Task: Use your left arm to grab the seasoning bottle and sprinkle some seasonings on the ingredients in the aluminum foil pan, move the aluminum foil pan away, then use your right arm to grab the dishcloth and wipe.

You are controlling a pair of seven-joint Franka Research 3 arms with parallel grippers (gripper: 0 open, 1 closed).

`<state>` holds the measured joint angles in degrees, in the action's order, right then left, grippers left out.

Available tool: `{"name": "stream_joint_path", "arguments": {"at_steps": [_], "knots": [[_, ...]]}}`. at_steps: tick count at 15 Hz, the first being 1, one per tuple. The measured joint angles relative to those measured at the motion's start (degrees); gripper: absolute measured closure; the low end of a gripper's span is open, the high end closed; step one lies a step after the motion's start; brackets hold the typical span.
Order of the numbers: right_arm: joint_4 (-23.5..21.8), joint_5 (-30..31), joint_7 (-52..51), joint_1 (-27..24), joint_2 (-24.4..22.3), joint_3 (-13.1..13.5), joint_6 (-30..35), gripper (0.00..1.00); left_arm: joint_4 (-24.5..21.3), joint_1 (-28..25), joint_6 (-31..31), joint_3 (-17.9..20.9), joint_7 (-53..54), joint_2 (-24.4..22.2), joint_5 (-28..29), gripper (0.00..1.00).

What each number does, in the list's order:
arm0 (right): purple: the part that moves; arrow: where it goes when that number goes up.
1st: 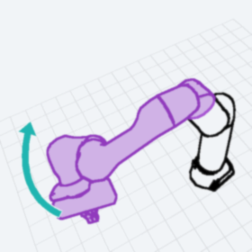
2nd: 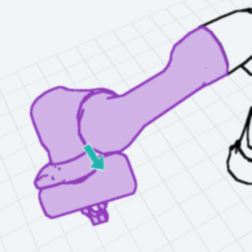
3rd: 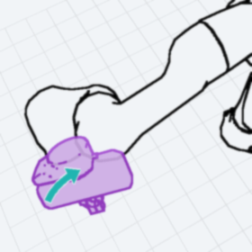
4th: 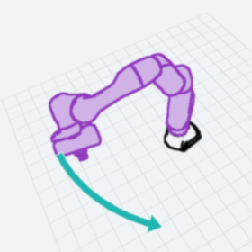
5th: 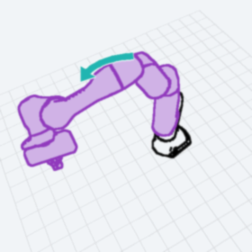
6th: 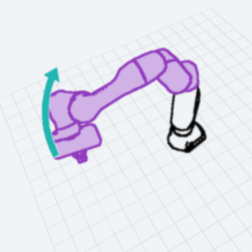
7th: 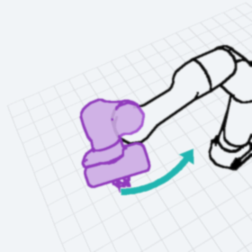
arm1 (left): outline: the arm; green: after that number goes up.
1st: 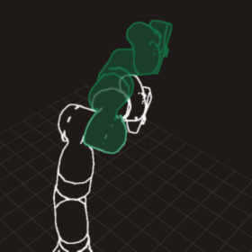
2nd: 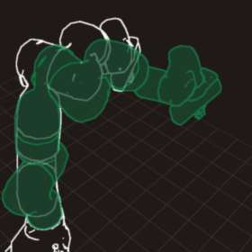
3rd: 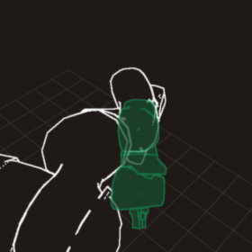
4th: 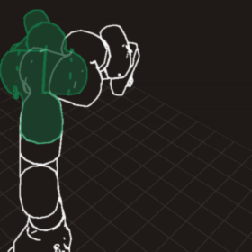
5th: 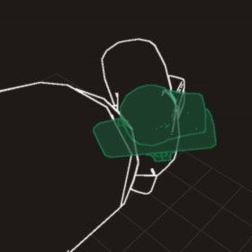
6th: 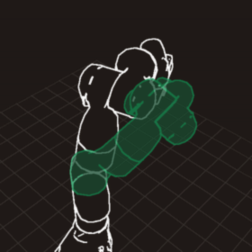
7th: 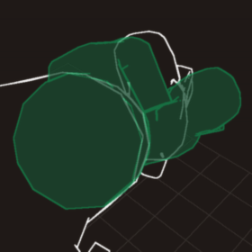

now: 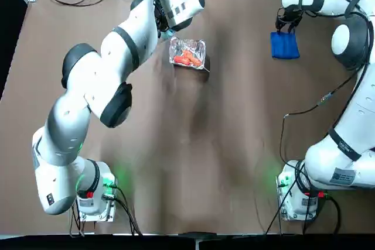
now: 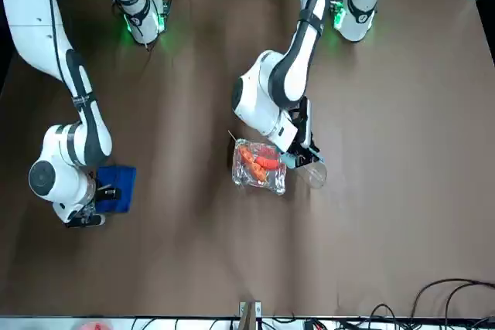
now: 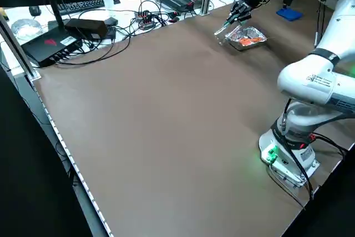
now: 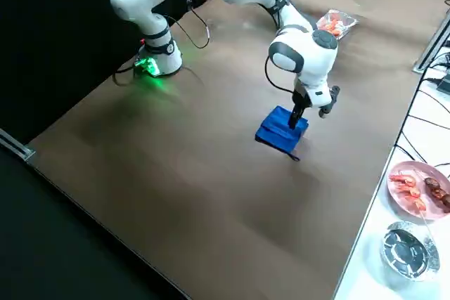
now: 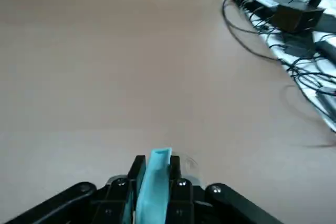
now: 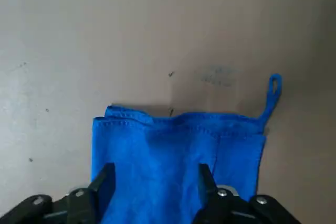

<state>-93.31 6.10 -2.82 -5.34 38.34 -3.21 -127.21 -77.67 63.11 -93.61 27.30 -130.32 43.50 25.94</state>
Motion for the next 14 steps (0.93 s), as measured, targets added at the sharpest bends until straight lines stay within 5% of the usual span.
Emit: {"name": "stream_joint_path", "arguments": {"at_steps": [6, 14], "knots": [[-0.02, 0.0, 0.01, -0.01, 1.34, 0.02, 0.06, 0.36, 0.78, -5.73, 1.07, 1.16, 10.99, -7.98, -11.4, 0.78], [-0.06, 0.0, 0.48, -0.34, 2.75, 0.15, 0.09, 0.43, -1.6, -20.45, 1.57, 1.15, 35.3, -20.34, -27.11, 0.78]]}}
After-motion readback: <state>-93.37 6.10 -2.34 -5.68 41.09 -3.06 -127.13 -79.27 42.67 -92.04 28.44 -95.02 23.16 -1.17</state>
